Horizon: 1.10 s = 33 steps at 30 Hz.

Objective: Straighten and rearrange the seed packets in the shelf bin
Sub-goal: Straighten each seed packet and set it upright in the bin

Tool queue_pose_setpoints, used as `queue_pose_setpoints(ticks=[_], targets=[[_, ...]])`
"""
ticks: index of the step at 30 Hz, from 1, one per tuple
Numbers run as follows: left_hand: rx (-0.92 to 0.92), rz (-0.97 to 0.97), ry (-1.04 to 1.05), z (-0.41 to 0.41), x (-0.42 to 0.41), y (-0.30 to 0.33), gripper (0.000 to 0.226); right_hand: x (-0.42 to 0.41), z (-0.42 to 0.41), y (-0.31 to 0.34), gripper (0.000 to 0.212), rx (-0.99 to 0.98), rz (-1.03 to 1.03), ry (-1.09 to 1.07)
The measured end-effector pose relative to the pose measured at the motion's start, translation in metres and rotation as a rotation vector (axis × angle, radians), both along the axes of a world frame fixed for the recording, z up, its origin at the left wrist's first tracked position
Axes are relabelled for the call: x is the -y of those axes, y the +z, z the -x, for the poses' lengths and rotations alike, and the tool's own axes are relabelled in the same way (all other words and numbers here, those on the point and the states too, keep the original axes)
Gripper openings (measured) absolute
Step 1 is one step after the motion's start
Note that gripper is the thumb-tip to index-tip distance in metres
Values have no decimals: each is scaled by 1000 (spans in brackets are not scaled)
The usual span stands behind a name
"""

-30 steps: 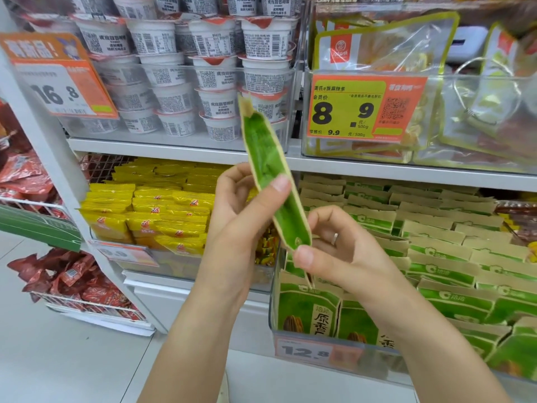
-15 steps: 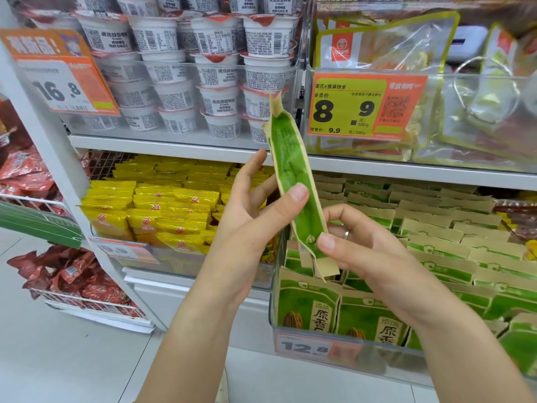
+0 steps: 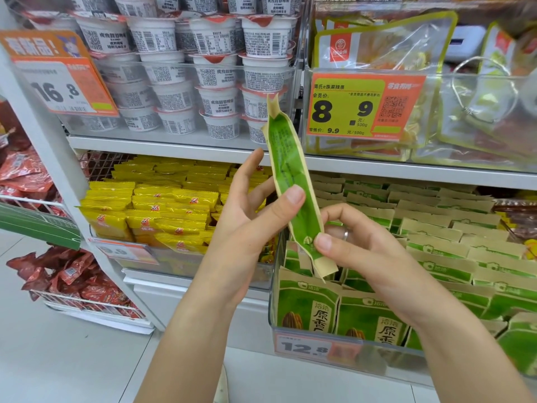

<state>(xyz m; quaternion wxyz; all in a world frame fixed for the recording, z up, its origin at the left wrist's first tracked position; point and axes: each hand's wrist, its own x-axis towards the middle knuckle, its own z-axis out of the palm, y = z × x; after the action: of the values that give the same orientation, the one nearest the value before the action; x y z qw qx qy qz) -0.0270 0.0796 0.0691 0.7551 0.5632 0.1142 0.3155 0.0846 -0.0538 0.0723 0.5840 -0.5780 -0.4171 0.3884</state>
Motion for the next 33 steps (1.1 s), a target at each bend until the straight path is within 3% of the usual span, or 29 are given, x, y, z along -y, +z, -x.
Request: queue_pose_setpoints(ticks=[5,7,9,11,14,18,21,24,27,30,33], targets=[[12,-33,-2,0,2,3,113,-1,2,-1,50,-17,-43,-51],[18,-43,6,0,4,4,105,-1,3,-1,48,-6,-60,-89],[2,-95,43,0,5,4,79,-2,4,-5,41,166,-66,-237],[-30,-159,75,0,7,4,47,-3,7,-7,39,459,-64,-455],[-49,-159,76,1,9,6,35,-6,10,-9,45,740,-101,-562],[10,-193,74,4,9,12,32,-3,5,-2,63,463,-203,-509],[1,-296,36,3,9,13,24,4,-9,13,65,297,-248,-401],[-15,-399,17,-5,15,9,27,11,-21,25,56,346,-216,-266],[-63,-582,66,-12,22,8,26,17,-26,29,39,412,-194,-305],[-198,-788,250,-10,10,4,27,27,-36,24,35,423,-220,-455],[-573,-1167,404,-11,-11,-3,25,35,-49,17,33,420,-174,-564]])
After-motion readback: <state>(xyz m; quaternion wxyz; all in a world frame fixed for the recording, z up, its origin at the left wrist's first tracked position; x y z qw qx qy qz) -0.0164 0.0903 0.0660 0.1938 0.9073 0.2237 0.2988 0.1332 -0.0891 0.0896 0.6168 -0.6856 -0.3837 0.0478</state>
